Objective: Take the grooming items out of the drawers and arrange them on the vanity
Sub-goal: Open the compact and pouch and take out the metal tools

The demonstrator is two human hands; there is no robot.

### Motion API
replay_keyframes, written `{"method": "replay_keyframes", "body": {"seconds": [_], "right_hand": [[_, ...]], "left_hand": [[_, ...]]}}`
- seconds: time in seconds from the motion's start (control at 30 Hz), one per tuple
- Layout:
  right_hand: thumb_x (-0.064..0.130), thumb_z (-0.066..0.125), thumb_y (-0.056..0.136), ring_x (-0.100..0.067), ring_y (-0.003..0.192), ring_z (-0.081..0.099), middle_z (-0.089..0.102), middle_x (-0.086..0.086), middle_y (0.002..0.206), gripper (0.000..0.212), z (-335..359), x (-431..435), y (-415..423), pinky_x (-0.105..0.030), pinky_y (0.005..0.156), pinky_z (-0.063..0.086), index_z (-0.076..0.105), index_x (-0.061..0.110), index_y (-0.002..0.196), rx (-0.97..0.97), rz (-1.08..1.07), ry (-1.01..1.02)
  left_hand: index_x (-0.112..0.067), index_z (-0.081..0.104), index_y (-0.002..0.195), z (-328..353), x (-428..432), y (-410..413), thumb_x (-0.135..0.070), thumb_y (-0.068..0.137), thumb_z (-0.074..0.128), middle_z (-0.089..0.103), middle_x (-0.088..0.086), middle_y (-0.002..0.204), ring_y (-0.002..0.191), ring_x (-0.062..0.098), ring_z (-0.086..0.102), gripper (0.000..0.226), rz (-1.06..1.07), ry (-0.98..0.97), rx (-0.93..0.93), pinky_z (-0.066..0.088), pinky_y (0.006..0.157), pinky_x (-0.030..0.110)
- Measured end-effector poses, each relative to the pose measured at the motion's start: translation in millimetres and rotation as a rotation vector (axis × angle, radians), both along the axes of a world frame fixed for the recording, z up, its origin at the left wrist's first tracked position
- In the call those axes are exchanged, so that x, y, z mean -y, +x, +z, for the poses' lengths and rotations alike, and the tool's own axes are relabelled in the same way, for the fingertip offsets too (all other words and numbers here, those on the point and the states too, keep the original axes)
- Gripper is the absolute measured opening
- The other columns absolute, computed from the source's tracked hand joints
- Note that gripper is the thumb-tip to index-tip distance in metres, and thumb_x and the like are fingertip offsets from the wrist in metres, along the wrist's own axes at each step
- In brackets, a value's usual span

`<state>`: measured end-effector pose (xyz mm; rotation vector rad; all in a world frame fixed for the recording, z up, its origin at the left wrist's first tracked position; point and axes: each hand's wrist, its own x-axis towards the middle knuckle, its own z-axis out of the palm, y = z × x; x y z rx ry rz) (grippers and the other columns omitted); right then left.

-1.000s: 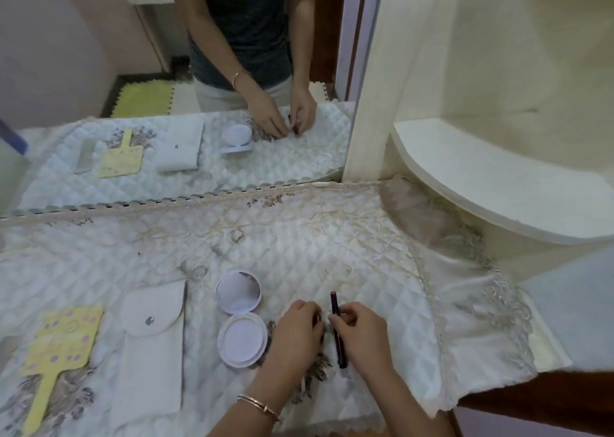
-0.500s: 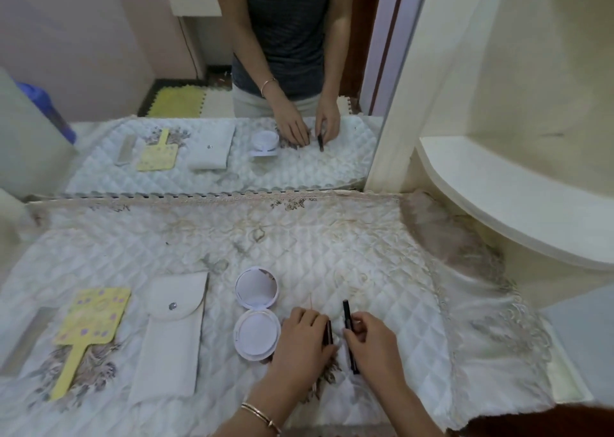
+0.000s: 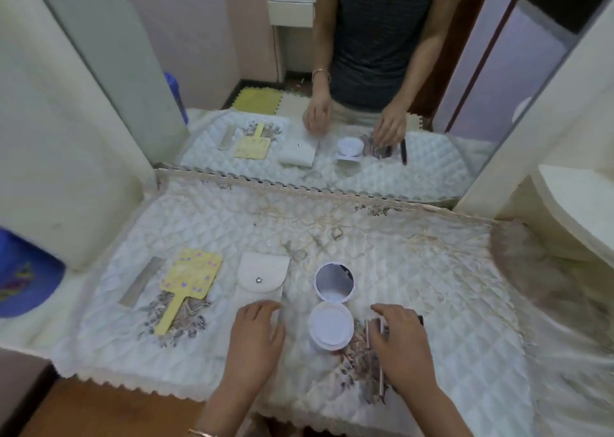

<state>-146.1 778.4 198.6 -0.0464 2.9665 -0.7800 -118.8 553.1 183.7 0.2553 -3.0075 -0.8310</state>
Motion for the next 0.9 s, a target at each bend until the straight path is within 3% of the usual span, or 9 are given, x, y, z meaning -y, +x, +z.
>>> {"method": "replay_keyframes", "body": {"seconds": [0.13, 0.23, 0.33, 0.4, 0.53, 0.6, 0.7, 0.8, 0.9], "right_hand": [[0.028, 0.054, 0.068, -0.015, 0.077, 0.064, 0.07, 0.006, 0.079, 0.023, -1, 63, -10, -0.025, 0.057, 0.051, 0.068, 0.021, 0.085, -0.165, 0.203, 0.019], [0.024, 0.068, 0.053, -0.011, 0.075, 0.066, 0.069, 0.009, 0.081, 0.035, -7, 110, -21, -0.022, 0.059, 0.053, 0.067, 0.024, 0.088, -0.153, 0.345, 0.075], [0.017, 0.081, 0.026, -0.011, 0.079, 0.07, 0.072, 0.007, 0.088, 0.066, -11, 148, -34, -0.02, 0.06, 0.055, 0.069, 0.026, 0.091, -0.089, 0.374, 0.248], [0.019, 0.083, 0.018, -0.013, 0.082, 0.072, 0.074, 0.005, 0.091, 0.073, -9, 165, -45, -0.023, 0.06, 0.057, 0.07, 0.025, 0.09, -0.071, 0.356, 0.335], [0.029, 0.06, 0.05, -0.01, 0.083, 0.069, 0.07, 0.013, 0.082, 0.033, -4, 176, -60, -0.021, 0.069, 0.051, 0.067, 0.03, 0.082, -0.061, 0.426, 0.365], [0.028, 0.046, 0.059, -0.007, 0.08, 0.069, 0.071, 0.016, 0.077, 0.027, 0, 179, -66, -0.02, 0.074, 0.045, 0.069, 0.031, 0.073, -0.07, 0.421, 0.374], [0.023, 0.059, 0.052, -0.007, 0.063, 0.068, 0.07, 0.011, 0.065, 0.016, 6, 182, -66, -0.015, 0.061, 0.05, 0.069, 0.029, 0.064, -0.108, 0.412, 0.348], [0.022, 0.055, 0.059, -0.009, 0.054, 0.064, 0.066, 0.009, 0.059, 0.015, 17, 186, -65, -0.013, 0.049, 0.046, 0.067, 0.028, 0.064, -0.158, 0.371, 0.281], [0.017, 0.057, 0.062, -0.011, 0.056, 0.065, 0.07, 0.01, 0.062, 0.019, 28, 186, -70, -0.015, 0.049, 0.049, 0.07, 0.027, 0.07, -0.227, 0.375, 0.224]], "left_hand": [[-0.005, 0.046, 0.13, -2, 48, 2, -0.058, 0.068, 0.036, 0.05, 0.013, 0.133, 0.125, 0.031, 0.043, 0.081, 0.14, 0.007, 0.21, 0.029, 0.106, 0.039], [-0.01, 0.026, 0.141, -4, 66, -5, -0.068, 0.064, 0.034, 0.034, 0.007, 0.145, 0.135, 0.024, 0.029, 0.096, 0.104, 0.041, 0.319, 0.018, 0.111, 0.034], [-0.015, 0.02, 0.142, -7, 74, -16, -0.051, 0.077, 0.057, 0.03, 0.002, 0.145, 0.134, 0.02, 0.027, 0.083, 0.027, 0.065, 0.341, 0.025, 0.108, 0.031], [-0.015, 0.021, 0.14, -7, 80, -24, -0.042, 0.076, 0.065, 0.029, 0.005, 0.141, 0.131, 0.021, 0.03, 0.082, -0.021, 0.162, 0.362, 0.029, 0.104, 0.029], [-0.014, 0.021, 0.138, -10, 96, -37, -0.039, 0.074, 0.07, 0.031, 0.006, 0.137, 0.129, 0.022, 0.035, 0.085, -0.087, 0.277, 0.445, 0.033, 0.1, 0.03], [-0.012, 0.026, 0.136, -13, 102, -42, -0.038, 0.071, 0.073, 0.034, 0.007, 0.135, 0.127, 0.021, 0.036, 0.084, -0.11, 0.287, 0.448, 0.034, 0.1, 0.029], [-0.013, 0.033, 0.132, -15, 108, -45, -0.038, 0.067, 0.075, 0.038, 0.006, 0.131, 0.126, 0.02, 0.037, 0.081, -0.111, 0.367, 0.503, 0.035, 0.099, 0.028], [-0.019, 0.05, 0.114, -12, 119, -48, -0.04, 0.057, 0.079, 0.058, 0.0, 0.115, 0.109, 0.016, 0.056, 0.067, -0.073, 0.616, 0.522, 0.049, 0.09, 0.033], [-0.02, 0.049, 0.106, 6, 131, -49, -0.012, 0.072, 0.076, 0.065, -0.006, 0.097, 0.085, 0.009, 0.064, 0.044, 0.004, 0.96, 0.567, 0.053, 0.066, 0.024]]}}
